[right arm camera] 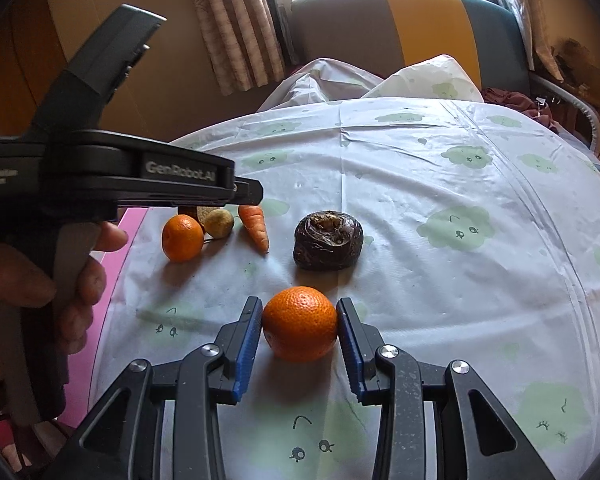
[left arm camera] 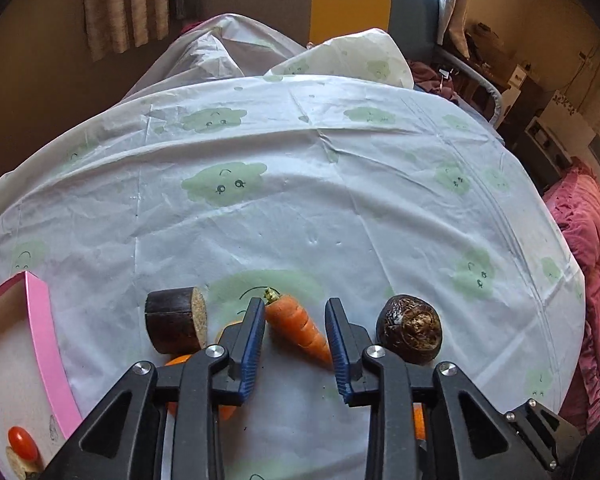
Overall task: Organize fruits
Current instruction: 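Grasp the carrot with the left tool while the right tool holds the orange, then carry the carrot into the pink tray with the left tool while the right tool holds the orange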
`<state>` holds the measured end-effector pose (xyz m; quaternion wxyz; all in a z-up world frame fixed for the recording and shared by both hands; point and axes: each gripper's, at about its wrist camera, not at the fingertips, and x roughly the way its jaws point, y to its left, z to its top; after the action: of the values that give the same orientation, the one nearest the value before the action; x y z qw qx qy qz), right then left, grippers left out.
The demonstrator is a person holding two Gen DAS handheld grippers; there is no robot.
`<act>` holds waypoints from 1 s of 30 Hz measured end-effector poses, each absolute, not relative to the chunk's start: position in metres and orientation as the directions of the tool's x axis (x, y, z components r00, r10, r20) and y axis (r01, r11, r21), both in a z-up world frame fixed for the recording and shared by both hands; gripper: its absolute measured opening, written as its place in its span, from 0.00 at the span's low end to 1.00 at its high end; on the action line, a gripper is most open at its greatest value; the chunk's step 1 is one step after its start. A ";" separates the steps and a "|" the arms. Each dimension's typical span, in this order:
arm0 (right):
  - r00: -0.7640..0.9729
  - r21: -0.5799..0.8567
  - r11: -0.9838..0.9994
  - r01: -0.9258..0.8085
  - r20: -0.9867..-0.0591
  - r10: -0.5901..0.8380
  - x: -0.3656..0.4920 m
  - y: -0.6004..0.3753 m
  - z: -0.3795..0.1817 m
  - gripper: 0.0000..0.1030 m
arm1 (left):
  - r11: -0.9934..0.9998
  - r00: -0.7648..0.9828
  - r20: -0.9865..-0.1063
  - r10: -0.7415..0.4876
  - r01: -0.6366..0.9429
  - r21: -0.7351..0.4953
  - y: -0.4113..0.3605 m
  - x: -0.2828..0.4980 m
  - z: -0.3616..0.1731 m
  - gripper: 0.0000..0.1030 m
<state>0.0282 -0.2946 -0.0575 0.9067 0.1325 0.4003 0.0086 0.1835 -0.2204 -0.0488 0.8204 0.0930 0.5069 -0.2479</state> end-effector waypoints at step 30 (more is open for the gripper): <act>0.673 0.242 0.956 0.166 -0.736 0.070 0.021 -0.320 -0.057 0.37 | 0.825 0.357 -0.877 -0.322 0.561 -0.075 -0.231 0.176 -0.051 0.27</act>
<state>0.0211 -0.3199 -0.0573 0.9029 0.1460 0.4034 -0.0265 0.1756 -0.2310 -0.0506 0.8149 0.1195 0.4982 -0.2709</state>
